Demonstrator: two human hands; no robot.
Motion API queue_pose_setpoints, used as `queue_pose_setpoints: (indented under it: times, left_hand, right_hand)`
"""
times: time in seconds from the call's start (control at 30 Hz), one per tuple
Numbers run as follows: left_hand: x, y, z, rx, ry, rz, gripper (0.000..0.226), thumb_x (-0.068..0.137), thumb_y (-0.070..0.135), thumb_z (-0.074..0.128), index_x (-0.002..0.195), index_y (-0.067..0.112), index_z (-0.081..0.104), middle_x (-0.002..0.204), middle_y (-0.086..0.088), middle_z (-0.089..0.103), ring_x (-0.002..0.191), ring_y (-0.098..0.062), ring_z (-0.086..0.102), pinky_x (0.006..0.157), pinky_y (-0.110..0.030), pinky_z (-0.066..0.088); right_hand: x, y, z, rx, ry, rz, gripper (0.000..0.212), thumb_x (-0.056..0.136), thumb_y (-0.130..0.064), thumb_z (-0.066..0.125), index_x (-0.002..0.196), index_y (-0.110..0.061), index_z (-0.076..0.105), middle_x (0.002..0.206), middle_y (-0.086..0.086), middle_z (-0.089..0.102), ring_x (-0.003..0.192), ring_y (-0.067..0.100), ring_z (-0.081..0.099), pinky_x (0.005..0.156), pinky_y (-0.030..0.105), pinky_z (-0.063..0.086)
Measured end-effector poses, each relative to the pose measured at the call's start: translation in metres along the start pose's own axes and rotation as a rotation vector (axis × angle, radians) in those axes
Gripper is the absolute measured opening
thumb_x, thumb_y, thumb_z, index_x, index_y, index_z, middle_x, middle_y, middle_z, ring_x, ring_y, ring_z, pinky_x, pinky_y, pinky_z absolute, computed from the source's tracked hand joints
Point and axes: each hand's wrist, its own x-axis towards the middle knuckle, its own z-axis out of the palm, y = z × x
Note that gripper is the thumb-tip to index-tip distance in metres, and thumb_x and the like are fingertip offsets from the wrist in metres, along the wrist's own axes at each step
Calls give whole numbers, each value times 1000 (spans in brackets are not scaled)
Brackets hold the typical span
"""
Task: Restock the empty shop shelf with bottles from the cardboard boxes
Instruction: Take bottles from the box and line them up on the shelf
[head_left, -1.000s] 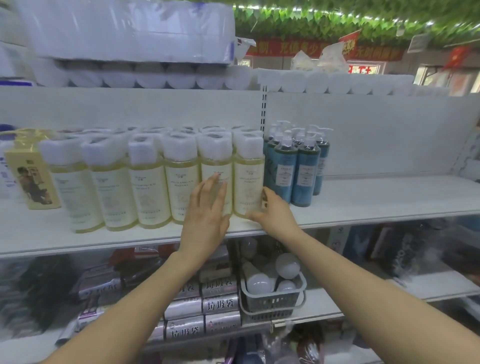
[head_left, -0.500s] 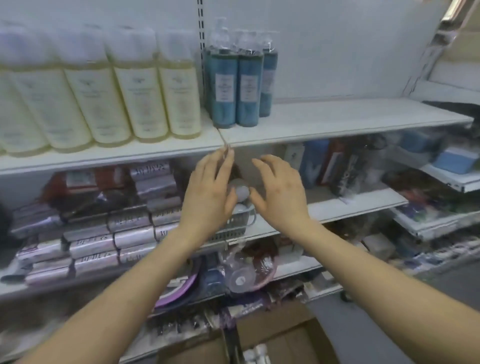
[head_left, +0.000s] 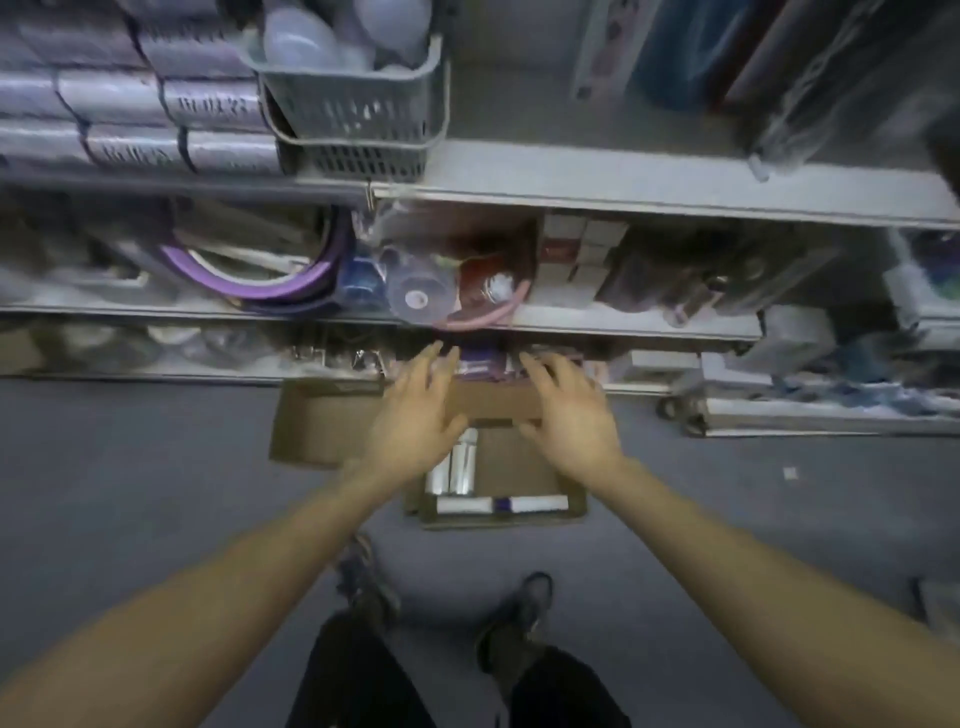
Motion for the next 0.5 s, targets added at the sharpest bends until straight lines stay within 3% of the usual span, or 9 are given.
queue_pose_setpoints:
  times: [0.1, 0.27, 0.4, 0.5]
  left_hand:
    - [-19, -28, 62, -39, -147, -138, 87, 99, 32, 67, 171, 17, 19, 174, -12, 22, 156, -38, 28, 122, -50, 37]
    - [-13, -85, 178, -25, -291, -217, 91, 98, 31, 68, 171, 14, 16, 172, -13, 24, 152, -36, 31, 121, -49, 38]
    - [-7, -137, 289, -42, -400, -306, 73, 100, 30, 65, 162, 10, 32, 165, -15, 33, 141, -36, 41, 111, -47, 46]
    - [5, -180, 371, -65, -492, -359, 75, 101, 33, 64, 165, 14, 29, 163, -16, 30, 145, -39, 38, 116, -46, 42]
  right_hand:
    - [-15, 26, 69, 79, -145, 54, 81, 91, -44, 73, 160, -19, 37, 158, 9, 38, 138, 36, 47, 110, 48, 45]
    - [-21, 54, 209, 232, -258, 149, 84, 90, -43, 74, 162, -22, 37, 159, 5, 42, 140, 31, 48, 109, 46, 48]
    - [-7, 69, 334, 312, -377, 191, 81, 94, -44, 72, 163, -19, 38, 161, 7, 41, 145, 30, 45, 114, 45, 46]
    - [11, 77, 423, 385, -453, 239, 80, 95, -42, 70, 163, -19, 35, 159, 8, 41, 143, 32, 43, 117, 44, 41]
